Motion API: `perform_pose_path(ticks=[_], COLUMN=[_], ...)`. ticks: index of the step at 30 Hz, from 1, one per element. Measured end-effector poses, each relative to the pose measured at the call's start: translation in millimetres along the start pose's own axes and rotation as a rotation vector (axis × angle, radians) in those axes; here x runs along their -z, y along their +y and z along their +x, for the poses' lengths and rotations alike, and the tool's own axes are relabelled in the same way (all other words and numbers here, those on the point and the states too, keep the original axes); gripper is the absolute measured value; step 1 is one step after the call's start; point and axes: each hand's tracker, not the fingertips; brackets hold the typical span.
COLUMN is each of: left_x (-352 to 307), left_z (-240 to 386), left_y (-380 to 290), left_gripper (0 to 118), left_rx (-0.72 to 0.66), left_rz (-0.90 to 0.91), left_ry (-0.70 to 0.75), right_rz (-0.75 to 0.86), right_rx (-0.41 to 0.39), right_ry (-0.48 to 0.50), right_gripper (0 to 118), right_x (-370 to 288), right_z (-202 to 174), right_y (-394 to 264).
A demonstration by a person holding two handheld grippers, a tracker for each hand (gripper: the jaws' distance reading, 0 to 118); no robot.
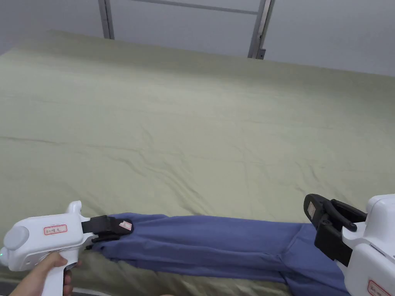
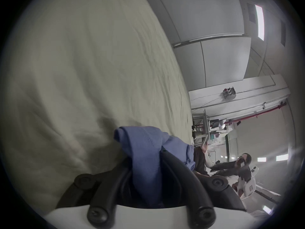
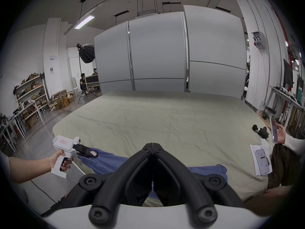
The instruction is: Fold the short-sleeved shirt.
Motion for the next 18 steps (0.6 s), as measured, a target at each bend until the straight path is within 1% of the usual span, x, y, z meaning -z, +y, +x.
perform_pose_path(ticks=[1,2,3,4,7,8,10,11,12,13,14,16,18], left_x=[-5.8,-5.4,-10.1,-6.3,-33.2,-39.5,-49.6,-89.1,-102.4,-106.7,-108.3,-106.7,-108.7], left_z=[2.2,3.1,10.3,2.8,-1.4,-15.0,-18.0,15.8,20.1,21.5,21.5,21.3,22.9], left_y=[19.1,18.3,22.0,19.2,37.5,40.5,45.7,63.9,66.7,67.8,66.2,61.2,66.6], left_gripper=[8,8,8,8,8,8,8,8,8,8,8,8,8], left_rx=[0.004,0.014,0.054,0.092,0.092,0.109,0.125,0.14,0.121,0.111,0.122,0.18,0.17], left_rz=[0.001,-0.004,0.004,0.019,0.056,0.087,0.119,0.131,0.148,0.146,0.131,0.085,0.095], left_ry=[-0.001,-0.007,0.01,0.036,0.029,0.06,0.141,0.181,0.198,0.23,0.224,0.263,0.255], right_rz=[-0.001,-0.002,-0.004,-0.009,-0.004,-0.004,-0.001,-0.001,0.0,0.002,0.005,0.001,0.002], right_rx=[0.001,-0.001,-0.003,-0.005,0.0,0.002,0.006,0.014,0.02,0.026,0.036,0.056,0.07], right_ry=[-0.001,-0.004,-0.007,-0.007,-0.003,-0.003,-0.003,0.001,0.003,0.002,0.005,0.016,0.029], right_gripper=[2,2,2,2,2,2,2,2,2,2,2,2,2], right_x=[0.0,0.1,0.4,0.3,-2.3,-2.5,-3.7,-4.0,-4.2,-4.2,-4.4,-3.9,-4.7], right_z=[0.7,0.8,1.1,1.2,2.4,2.9,4.4,6.1,7.1,7.4,8.0,8.7,9.0], right_y=[-0.5,-0.8,-0.8,-0.5,-0.3,-0.5,-1.5,-1.9,-2.6,-3.8,-5.1,-6.5,-7.1])
